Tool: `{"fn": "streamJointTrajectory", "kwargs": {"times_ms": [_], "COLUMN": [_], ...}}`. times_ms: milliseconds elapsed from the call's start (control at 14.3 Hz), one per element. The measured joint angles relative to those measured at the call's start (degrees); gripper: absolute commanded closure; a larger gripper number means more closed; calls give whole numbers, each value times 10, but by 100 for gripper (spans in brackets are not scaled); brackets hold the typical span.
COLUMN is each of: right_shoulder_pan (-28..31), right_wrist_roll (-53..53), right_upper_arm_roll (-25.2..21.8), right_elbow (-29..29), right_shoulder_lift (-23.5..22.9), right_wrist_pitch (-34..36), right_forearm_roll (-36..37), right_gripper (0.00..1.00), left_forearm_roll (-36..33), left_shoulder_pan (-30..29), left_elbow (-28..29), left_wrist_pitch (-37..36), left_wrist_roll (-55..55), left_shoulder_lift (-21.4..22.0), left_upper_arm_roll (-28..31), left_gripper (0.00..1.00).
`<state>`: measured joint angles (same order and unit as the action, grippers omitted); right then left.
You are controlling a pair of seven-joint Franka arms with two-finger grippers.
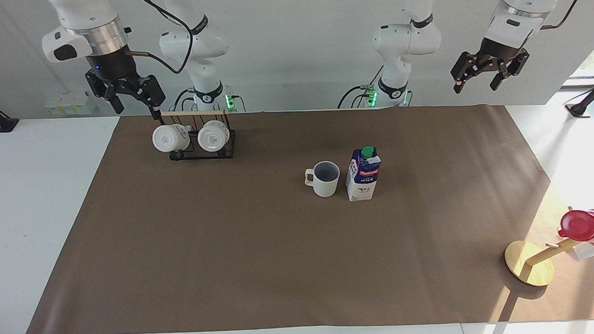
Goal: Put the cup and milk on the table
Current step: 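Set the carton down, open the left gripper and withdraw it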
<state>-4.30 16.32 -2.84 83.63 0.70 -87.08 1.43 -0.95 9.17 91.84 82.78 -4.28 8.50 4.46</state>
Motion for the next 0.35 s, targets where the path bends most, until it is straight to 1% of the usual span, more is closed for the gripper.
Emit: {"fn": "streamJointTrajectory", "kwargs": {"times_ms": [350], "right_shoulder_pan": [0], "right_wrist_roll": [0], "right_upper_arm_roll": [0], "right_elbow": [0], "right_shoulder_lift": [0], "right_wrist_pitch": [5], "right_forearm_roll": [0], "right_gripper": [0], "left_forearm_roll": [0], "left_shoulder_pan": [-1], "left_elbow": [0], "left_wrist_pitch": [-3], "left_wrist_roll": [6], "left_shoulder_lift": [0], "left_upper_arm_roll": [4], "left_gripper": [0]}}
